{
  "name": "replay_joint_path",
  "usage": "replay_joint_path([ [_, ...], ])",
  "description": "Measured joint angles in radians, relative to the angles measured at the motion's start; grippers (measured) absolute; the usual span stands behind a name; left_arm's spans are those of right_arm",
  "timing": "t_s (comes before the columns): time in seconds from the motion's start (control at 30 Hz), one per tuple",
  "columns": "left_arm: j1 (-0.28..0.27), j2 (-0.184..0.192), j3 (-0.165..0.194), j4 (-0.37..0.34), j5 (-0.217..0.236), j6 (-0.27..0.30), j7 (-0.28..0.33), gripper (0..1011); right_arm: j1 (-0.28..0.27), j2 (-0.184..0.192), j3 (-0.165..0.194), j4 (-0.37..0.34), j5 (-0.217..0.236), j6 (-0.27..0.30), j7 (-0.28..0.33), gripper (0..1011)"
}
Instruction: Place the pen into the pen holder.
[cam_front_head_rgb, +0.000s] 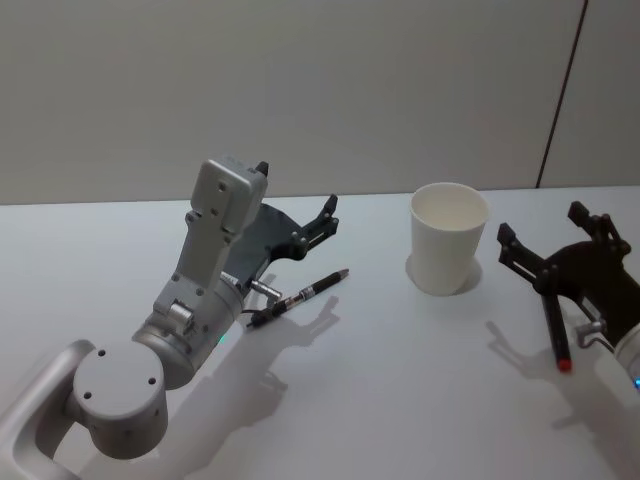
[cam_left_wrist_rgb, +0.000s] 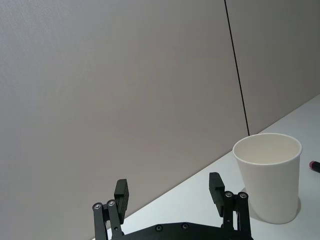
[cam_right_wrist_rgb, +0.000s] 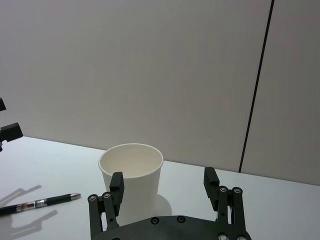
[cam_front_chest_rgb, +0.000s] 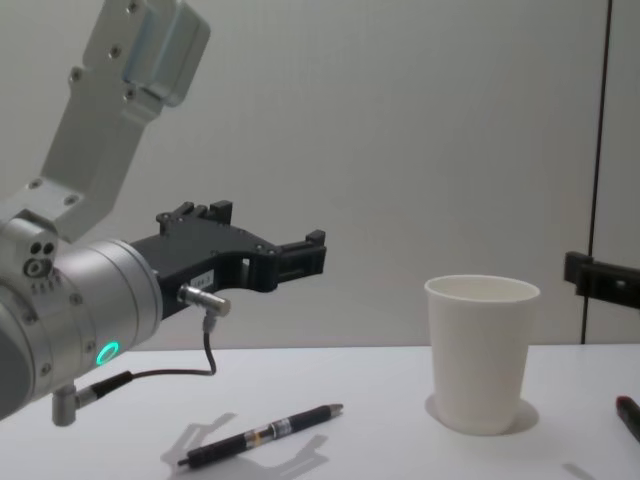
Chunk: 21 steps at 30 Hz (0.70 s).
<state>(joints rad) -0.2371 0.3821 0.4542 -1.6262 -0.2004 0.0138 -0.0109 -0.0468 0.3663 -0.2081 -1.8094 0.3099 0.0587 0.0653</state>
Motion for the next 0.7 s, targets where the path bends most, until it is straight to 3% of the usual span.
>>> replay_joint_path([
  [0.7, 0.0, 0.0, 0.0, 0.0, 0.0, 0.0, 0.0, 1001, -0.104, 0.069, 0.055, -0.127, 0.068, 0.057, -0.085, 1001],
])
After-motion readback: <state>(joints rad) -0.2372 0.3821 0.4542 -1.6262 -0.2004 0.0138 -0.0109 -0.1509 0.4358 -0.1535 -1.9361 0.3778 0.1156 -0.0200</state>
